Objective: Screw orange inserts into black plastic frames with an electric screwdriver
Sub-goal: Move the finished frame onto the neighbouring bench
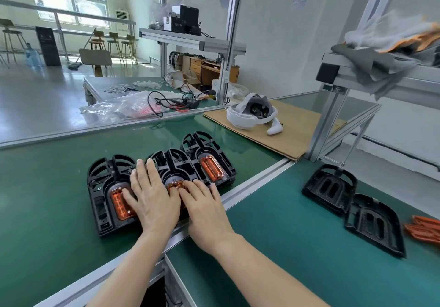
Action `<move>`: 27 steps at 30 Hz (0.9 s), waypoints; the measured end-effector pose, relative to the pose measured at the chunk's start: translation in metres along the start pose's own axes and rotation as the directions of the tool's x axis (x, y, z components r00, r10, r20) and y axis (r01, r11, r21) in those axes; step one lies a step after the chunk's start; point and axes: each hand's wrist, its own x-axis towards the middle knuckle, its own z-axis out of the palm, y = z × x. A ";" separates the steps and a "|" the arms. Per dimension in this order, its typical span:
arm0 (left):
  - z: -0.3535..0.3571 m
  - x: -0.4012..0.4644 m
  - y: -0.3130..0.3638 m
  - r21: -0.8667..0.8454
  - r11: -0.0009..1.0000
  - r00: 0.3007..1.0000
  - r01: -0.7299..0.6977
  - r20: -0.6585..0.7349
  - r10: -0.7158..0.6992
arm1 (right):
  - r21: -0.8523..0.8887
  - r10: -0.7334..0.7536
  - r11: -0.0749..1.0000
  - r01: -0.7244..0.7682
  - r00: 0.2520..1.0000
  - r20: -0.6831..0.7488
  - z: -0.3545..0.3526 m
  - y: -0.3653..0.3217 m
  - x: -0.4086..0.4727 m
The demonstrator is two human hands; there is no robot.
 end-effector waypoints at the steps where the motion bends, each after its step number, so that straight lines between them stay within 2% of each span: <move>1: 0.000 -0.002 0.000 0.003 1.000 1.000 -0.010 0.000 0.010 | -0.004 -0.003 1.000 0.003 1.000 -0.009 0.000 0.001 -0.002; 7: -0.004 -0.009 0.008 0.063 0.992 0.994 -0.107 -0.030 0.109 | 0.000 -0.028 1.000 0.028 0.999 -0.036 -0.003 0.006 -0.014; 14: -0.005 -0.020 0.014 0.210 0.949 0.971 -0.237 0.023 0.237 | -0.005 -0.066 0.998 0.066 0.998 -0.016 -0.010 0.015 -0.037; 23: -0.004 -0.027 0.024 0.233 0.927 0.956 -0.294 0.060 0.288 | 0.005 -0.026 1.000 0.026 1.000 -0.017 -0.016 0.026 -0.050; 27: -0.003 -0.031 0.032 0.200 0.925 0.945 -0.324 0.019 0.327 | 0.011 0.003 1.000 -0.003 0.999 -0.044 -0.019 0.032 -0.055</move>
